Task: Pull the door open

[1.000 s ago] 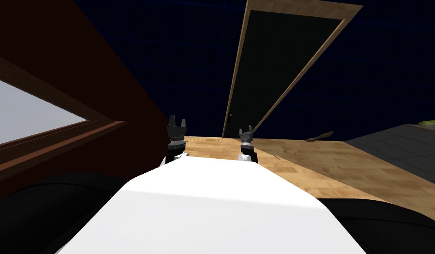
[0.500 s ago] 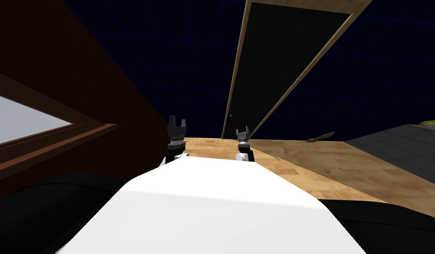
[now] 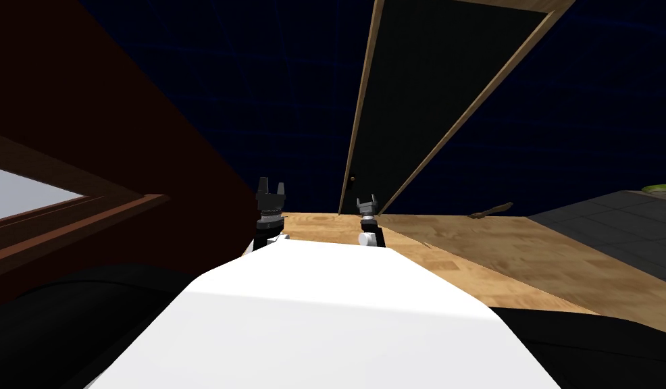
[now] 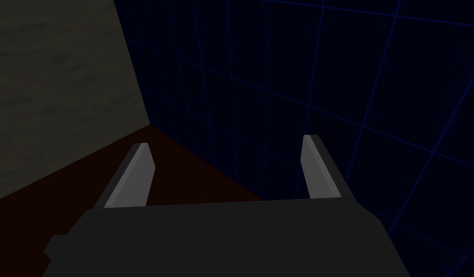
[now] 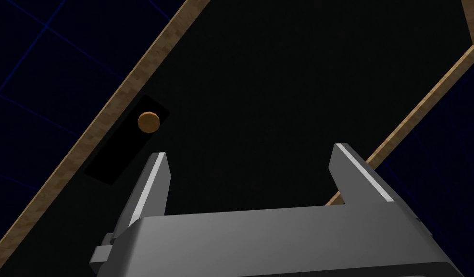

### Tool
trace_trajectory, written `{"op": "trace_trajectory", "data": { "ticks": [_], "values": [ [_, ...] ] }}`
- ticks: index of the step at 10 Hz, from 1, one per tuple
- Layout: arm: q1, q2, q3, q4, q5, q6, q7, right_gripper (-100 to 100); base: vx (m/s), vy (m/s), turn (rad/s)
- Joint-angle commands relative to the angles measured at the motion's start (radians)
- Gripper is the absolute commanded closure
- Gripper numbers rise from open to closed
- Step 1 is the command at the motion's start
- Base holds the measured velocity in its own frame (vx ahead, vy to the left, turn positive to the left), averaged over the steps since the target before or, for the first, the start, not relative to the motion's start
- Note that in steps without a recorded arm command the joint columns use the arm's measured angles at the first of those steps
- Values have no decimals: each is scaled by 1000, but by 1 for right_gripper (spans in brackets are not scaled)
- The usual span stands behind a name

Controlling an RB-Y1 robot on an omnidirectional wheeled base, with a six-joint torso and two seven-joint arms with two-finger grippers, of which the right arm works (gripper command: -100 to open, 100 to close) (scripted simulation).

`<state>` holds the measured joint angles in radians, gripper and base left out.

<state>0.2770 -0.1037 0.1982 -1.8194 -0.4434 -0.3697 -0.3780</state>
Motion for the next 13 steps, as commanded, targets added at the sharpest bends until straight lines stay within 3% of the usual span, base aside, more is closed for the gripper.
{"op": "trace_trajectory", "data": {
  "ticks": [1,13],
  "values": [
    [-17,-5,16,31,-29,-1,-37,-100,102,-17,-21],
    [-173,-44,112,280,-238,-4,-293,-100,102,-19,-18]
  ]
}}
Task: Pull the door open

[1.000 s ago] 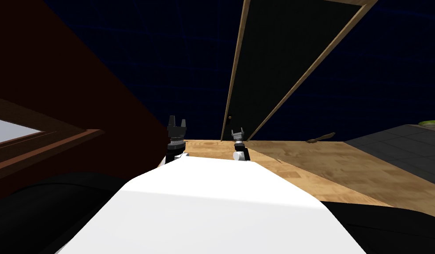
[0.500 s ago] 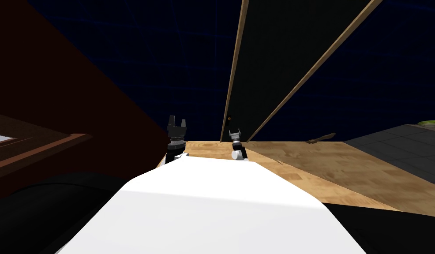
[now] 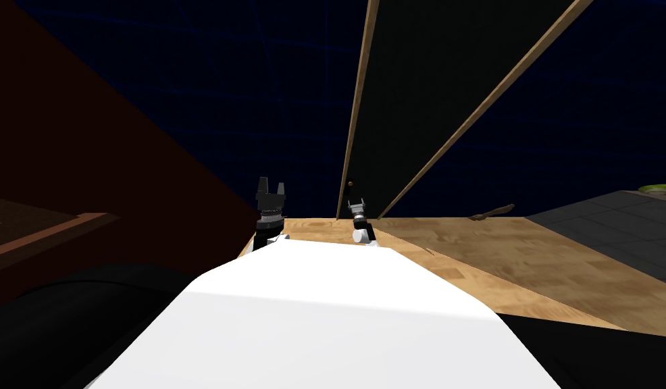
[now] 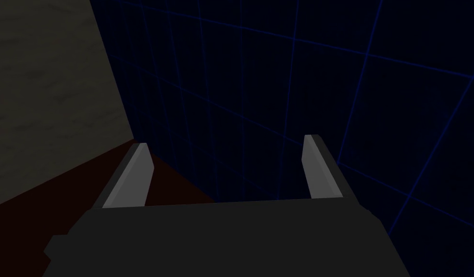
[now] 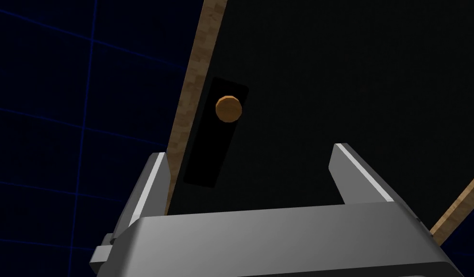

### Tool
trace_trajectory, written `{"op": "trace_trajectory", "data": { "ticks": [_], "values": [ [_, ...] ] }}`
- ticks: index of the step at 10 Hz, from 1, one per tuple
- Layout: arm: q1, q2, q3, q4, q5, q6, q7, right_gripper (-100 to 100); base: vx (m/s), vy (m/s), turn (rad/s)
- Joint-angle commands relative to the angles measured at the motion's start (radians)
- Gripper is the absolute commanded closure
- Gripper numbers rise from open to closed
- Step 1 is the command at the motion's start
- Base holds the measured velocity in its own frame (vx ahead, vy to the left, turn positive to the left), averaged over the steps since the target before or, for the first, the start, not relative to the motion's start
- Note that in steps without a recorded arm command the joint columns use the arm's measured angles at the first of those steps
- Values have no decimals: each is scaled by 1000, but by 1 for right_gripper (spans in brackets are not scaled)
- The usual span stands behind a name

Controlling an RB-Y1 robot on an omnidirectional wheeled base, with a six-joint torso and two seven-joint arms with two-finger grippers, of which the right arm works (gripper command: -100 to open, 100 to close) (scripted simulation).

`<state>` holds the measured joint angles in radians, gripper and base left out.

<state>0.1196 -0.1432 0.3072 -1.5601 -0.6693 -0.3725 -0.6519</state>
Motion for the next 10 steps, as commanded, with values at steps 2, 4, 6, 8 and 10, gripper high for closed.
{"op": "trace_trajectory", "data": {
  "ticks": [2,4,6,8,10],
  "values": [
    [-39,-10,17,58,-43,-2,-57,-100,94,-20,-19],
    [-61,-15,30,93,-73,-3,-93,-100,114,-25,-17],
    [-81,-19,43,125,-100,-3,-126,-100,99,-17,-18],
    [-100,-24,55,156,-125,-4,-157,-100,90,-10,-17],
    [-124,-29,69,194,-157,-4,-196,-100,117,-26,-22]
  ]
}}
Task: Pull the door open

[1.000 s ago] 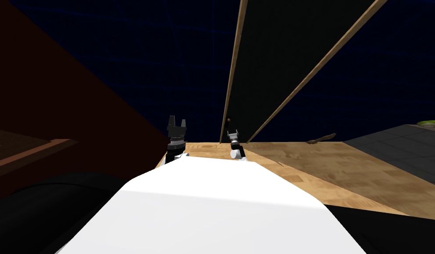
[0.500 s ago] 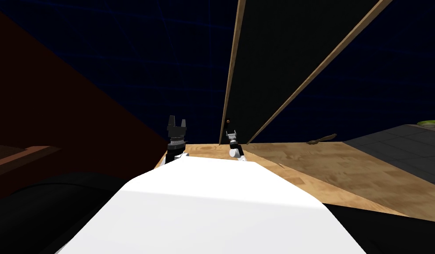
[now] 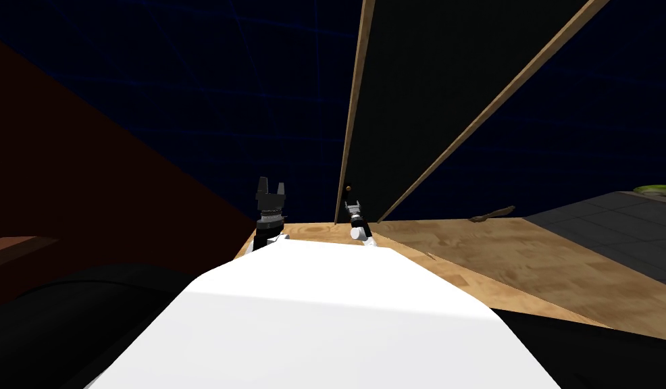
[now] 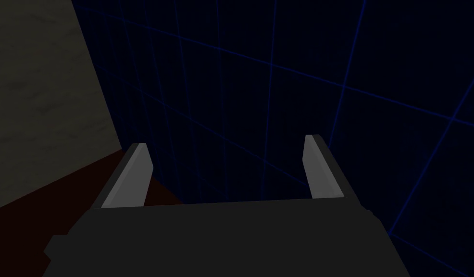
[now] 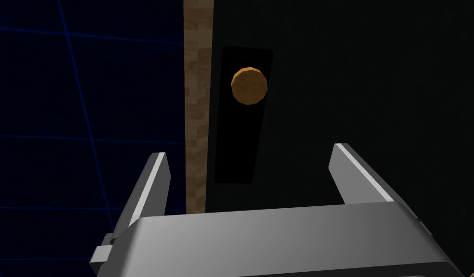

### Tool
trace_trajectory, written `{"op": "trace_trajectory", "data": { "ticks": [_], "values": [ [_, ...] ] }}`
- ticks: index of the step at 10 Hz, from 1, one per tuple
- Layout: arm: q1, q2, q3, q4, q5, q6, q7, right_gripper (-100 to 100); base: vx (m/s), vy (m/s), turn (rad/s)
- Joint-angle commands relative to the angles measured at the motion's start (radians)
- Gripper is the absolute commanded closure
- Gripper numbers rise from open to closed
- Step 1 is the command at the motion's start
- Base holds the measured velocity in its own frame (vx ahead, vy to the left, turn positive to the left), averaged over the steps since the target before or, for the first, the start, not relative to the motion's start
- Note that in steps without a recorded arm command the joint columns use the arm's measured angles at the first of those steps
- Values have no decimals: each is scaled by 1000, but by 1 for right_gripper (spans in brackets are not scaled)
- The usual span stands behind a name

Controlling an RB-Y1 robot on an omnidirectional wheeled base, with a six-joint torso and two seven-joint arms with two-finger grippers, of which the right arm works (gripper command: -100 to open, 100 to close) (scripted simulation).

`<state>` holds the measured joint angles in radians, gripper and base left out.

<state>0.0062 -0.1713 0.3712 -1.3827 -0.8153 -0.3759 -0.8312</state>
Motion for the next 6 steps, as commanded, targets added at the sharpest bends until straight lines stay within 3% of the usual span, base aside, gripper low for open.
{"op": "trace_trajectory", "data": {
  "ticks": [1,4,5,6],
  "values": [
    [-18,-3,10,28,-22,-1,-29,-100,147,-38,-17],
    [-49,-9,29,78,-63,-2,-80,-100,157,-33,-25],
    [-43,-8,24,67,-55,0,-67,-100,82,-12,1],
    [-45,-43,15,82,-67,-11,-100,-100,-19,75,161]
  ]
}}
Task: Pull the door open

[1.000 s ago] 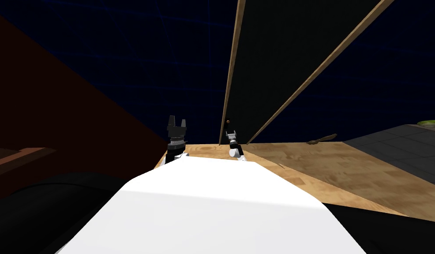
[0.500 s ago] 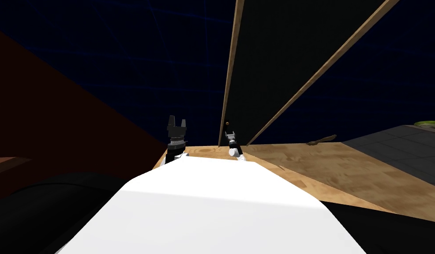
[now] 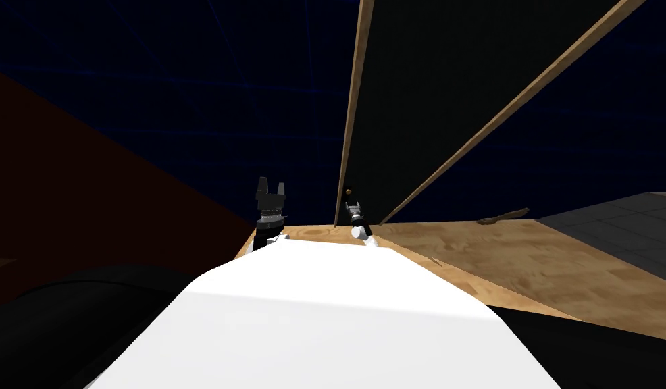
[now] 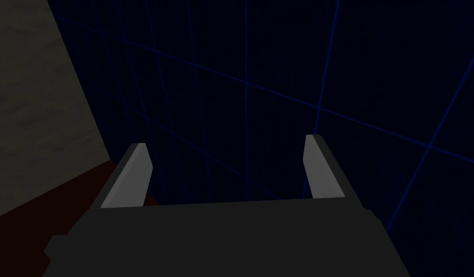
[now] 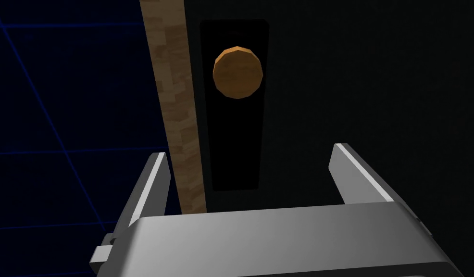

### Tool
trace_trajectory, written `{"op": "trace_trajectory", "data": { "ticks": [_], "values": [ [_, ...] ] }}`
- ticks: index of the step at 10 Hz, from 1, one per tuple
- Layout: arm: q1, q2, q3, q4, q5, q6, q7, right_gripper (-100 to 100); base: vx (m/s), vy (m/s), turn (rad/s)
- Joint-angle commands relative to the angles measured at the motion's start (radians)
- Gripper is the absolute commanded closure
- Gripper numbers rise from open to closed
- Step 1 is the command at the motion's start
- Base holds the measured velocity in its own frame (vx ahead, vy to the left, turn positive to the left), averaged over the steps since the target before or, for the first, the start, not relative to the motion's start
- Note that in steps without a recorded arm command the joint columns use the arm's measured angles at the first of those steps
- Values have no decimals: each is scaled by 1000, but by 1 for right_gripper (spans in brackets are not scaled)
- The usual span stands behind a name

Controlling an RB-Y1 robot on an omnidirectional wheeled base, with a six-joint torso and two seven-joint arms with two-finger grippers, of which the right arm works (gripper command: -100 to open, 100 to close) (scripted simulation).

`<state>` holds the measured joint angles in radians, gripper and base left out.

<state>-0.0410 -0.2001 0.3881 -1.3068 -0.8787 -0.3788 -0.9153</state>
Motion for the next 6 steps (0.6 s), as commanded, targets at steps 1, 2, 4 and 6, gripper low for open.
{"op": "trace_trajectory", "data": {
  "ticks": [1,2,4,6],
  "values": [
    [3,-28,-6,12,-8,-13,-28,-100,-20,134,155],
    [3,-44,-11,17,-12,-17,-42,-100,-24,131,101],
    [4,-79,-21,30,-23,-28,-71,-100,-11,99,110],
    [4,-118,-32,45,-34,-41,-104,-100,40,76,136]
  ]
}}
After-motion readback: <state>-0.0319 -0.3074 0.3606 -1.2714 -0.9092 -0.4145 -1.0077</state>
